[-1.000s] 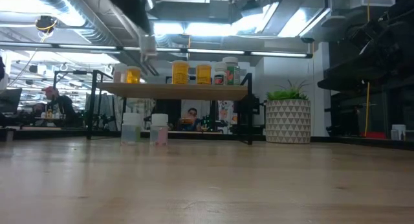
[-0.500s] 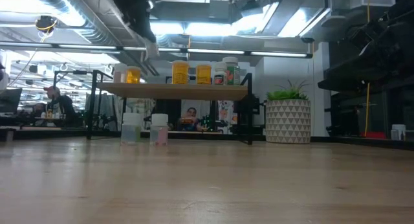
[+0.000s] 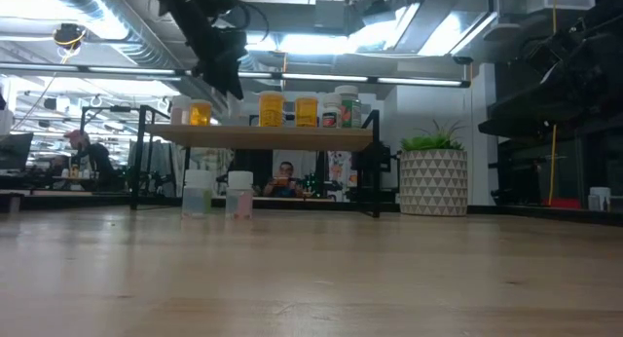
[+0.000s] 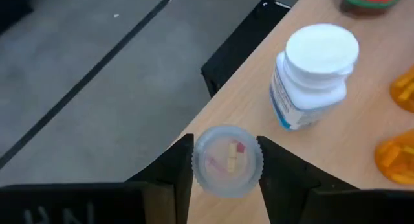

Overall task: Pick and place medicine bottles onto shelf by color
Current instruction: Put the transparent pill bottle on the shelf

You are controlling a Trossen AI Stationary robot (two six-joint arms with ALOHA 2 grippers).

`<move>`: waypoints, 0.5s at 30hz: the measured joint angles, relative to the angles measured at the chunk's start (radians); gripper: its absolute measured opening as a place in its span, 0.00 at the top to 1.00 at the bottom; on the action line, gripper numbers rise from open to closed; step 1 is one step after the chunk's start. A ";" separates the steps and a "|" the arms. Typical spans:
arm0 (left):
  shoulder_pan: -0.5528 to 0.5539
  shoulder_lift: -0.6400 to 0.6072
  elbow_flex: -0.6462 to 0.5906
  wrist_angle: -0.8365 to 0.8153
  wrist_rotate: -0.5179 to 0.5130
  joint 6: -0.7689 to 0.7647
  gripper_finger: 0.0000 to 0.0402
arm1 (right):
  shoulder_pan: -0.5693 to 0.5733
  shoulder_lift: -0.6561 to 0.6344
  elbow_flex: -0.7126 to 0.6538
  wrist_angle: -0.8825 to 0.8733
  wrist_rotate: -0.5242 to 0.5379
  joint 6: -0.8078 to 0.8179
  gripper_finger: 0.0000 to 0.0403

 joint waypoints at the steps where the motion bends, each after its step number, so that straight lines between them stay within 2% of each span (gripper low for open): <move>1: 0.001 0.013 0.012 -0.002 0.003 0.000 0.67 | 0.000 0.000 0.000 0.000 0.000 0.000 0.40; 9: 0.000 0.107 0.097 -0.114 0.006 0.000 0.67 | 0.000 0.000 0.000 0.000 0.000 0.000 0.40; 15: 0.000 0.130 0.100 -0.127 0.005 0.000 0.67 | 0.000 0.000 0.000 0.000 0.000 0.000 0.40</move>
